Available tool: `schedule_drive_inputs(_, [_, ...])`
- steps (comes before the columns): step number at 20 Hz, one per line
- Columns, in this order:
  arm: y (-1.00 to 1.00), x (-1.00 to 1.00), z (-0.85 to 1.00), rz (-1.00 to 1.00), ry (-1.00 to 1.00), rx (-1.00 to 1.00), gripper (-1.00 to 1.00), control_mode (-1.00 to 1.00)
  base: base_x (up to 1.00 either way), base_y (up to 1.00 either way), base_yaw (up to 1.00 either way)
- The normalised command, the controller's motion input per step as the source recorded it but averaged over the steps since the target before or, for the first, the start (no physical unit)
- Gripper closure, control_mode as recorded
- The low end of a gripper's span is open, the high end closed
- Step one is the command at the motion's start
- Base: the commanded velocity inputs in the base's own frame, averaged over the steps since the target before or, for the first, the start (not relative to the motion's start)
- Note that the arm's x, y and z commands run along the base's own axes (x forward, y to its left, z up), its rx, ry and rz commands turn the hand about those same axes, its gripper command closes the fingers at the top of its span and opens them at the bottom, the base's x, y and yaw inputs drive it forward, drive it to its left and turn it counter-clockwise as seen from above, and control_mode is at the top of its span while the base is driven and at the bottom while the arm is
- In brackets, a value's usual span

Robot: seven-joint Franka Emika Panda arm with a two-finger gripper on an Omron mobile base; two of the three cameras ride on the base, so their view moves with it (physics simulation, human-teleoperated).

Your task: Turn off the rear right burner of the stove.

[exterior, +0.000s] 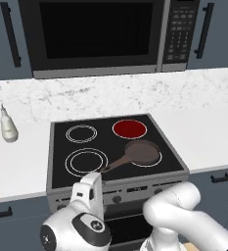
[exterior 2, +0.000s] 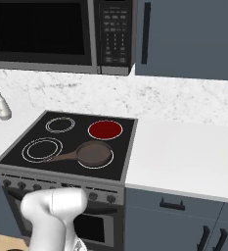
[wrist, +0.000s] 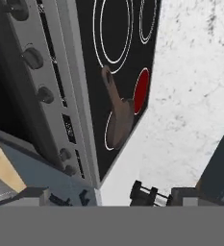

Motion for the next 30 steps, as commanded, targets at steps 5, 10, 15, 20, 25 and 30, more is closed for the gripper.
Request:
schedule_drive_inputs(5, [-0.32, 0.00, -0.27, 0.11, -0.14, -0.10, -1.00, -1.00, 0.00, 0.00, 0.00])
schedule_drive_inputs(10, [-0.12, 0.00, -0.54, 0.12, -0.02, -0.16, -1.00, -1.00, 0.00, 0.00, 0.00])
schedule_drive_inputs(15, [0.00, 0.00, -0.72, 0.13, 0.00, -0.19, -1.00, -1.00, 0.00, 0.00, 0.00])
schedule_drive_inputs(20, [0.00, 0.01, -0.50, 0.11, 0.00, -0.14, -1.00, -1.00, 0.00, 0.00, 0.00])
schedule_drive_inputs(25, [0.00, 0.16, -0.25, 0.03, 0.00, -0.10, -1.00, -1.00, 0.00, 0.00, 0.00])
schedule_drive_inputs(30, [0.02, 0.23, -0.23, 0.02, 0.00, -0.10, -1.00, -1.00, 0.00, 0.00, 0.00])
